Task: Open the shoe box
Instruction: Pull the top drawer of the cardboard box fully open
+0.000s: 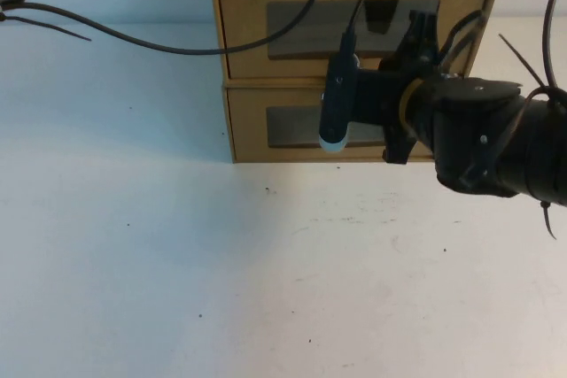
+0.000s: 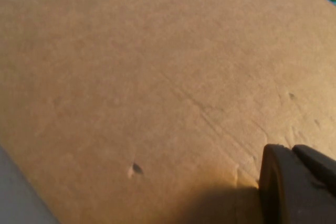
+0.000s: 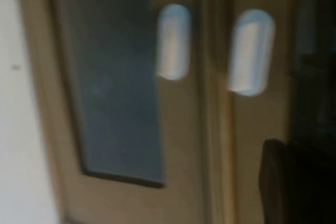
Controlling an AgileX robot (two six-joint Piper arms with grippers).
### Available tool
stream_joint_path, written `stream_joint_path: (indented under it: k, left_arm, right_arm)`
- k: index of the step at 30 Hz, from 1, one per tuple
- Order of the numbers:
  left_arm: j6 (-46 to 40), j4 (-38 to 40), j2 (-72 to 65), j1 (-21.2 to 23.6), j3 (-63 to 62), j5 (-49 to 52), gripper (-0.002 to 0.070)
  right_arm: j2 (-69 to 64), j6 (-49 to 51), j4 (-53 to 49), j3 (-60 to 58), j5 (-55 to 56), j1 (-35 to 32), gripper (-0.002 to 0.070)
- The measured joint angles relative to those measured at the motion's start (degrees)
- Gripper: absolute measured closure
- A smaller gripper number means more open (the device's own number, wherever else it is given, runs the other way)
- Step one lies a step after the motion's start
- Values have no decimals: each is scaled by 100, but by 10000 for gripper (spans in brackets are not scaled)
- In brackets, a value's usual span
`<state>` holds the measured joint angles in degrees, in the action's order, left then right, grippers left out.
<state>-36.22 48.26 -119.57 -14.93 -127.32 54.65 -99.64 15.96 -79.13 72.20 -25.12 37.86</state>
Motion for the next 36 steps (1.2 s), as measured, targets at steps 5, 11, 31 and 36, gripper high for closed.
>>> stream_joint_path:
  k: [5, 11, 31, 36]
  left_arm:
    - [309, 0, 0, 0, 7, 13, 680]
    - [411, 72, 0, 0, -15, 162, 680]
    - [357, 454, -116, 10, -83, 653, 680]
    - [236, 649, -177, 10, -83, 711, 680]
  right_arm:
    - [0, 1319, -1361, 3, -976, 480, 689]
    - [-12, 1609, -1519, -259, -1364, 1342, 689]
    - [-467, 2134, -1542, 82, -834, 698, 499]
    - [-467, 2156, -1554, 82, -677, 384, 369]
